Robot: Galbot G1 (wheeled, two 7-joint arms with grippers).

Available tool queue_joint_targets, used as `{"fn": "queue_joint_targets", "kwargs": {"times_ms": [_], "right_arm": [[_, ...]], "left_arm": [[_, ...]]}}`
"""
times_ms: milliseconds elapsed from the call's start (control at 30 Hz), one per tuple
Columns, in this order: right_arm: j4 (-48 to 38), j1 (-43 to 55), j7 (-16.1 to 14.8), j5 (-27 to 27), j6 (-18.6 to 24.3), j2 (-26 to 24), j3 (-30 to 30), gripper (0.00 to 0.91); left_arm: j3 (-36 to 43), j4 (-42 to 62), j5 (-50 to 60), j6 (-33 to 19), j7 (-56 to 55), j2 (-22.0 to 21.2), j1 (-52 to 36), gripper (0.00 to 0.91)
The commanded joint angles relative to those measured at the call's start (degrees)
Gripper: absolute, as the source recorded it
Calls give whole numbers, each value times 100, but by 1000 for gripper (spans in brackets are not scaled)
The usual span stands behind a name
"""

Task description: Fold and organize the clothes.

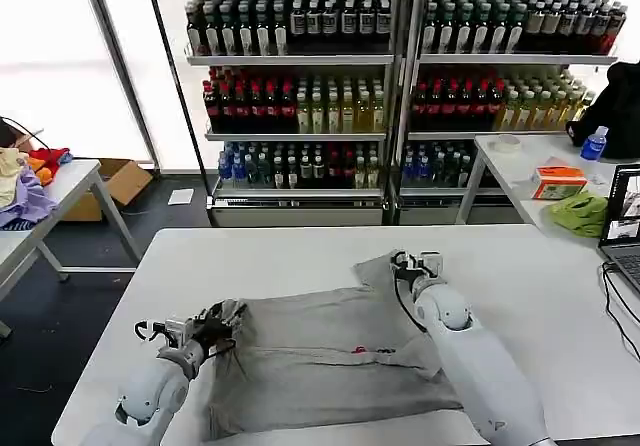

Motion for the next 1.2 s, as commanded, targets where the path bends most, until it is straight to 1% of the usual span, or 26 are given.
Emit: {"fn": "queue_joint_targets", "kwargs": {"times_ms": [33,133,167,267,333,467,533,567,733,900,967,1033,1067,1200], "right_arm": [[118,-257,-4,26,-27,-13,22,0],[355,-343,-47,17,-14,-59,77,0],[406,-363,-51,18,-9,-67,105,0],[779,-497,-21,14,13,-60,340,0],[1068,-613,-55,-42,32,-80,432,0],[1744,-863,-122,-253,146,-121,609,0],[2012,-918,-68,-221,147,-120,689,0],[2124,-933,4,-92,133,-102,752,0],[2832,-1114,156,43,69,-159,950,0],[3522,-1712,213,13,67,-259,1072,0],[3915,-2106,211,-15,66,-234,1286,0],[4037,-2283,212,-23,71,-221,1391,0],[4254,-2682,298,-29,72,-195,1540,0],[4507,-3390,513,-73,68,-195,1721,0]], "left_arm": [[16,64,39,12,14,-120,37,0],[3,-7,18,-12,74,-218,17,10],[-5,-25,19,-26,82,-235,12,0],[-52,-114,17,-136,114,-283,-1,0],[-103,-180,-35,-202,93,-301,15,0],[-182,-355,-18,-611,40,-299,90,0],[-203,-499,-11,-710,37,-289,130,0],[-218,-632,-54,-749,52,-278,187,0],[-327,-955,-51,-742,137,-246,408,0],[-450,-1260,51,-667,206,-149,778,0],[-504,-1465,55,-619,201,-130,974,0],[-550,-1601,55,-574,206,-135,1166,0],[-582,-1691,67,-538,199,-142,1304,0],[-602,-1783,282,-546,174,-116,1650,0]]}}
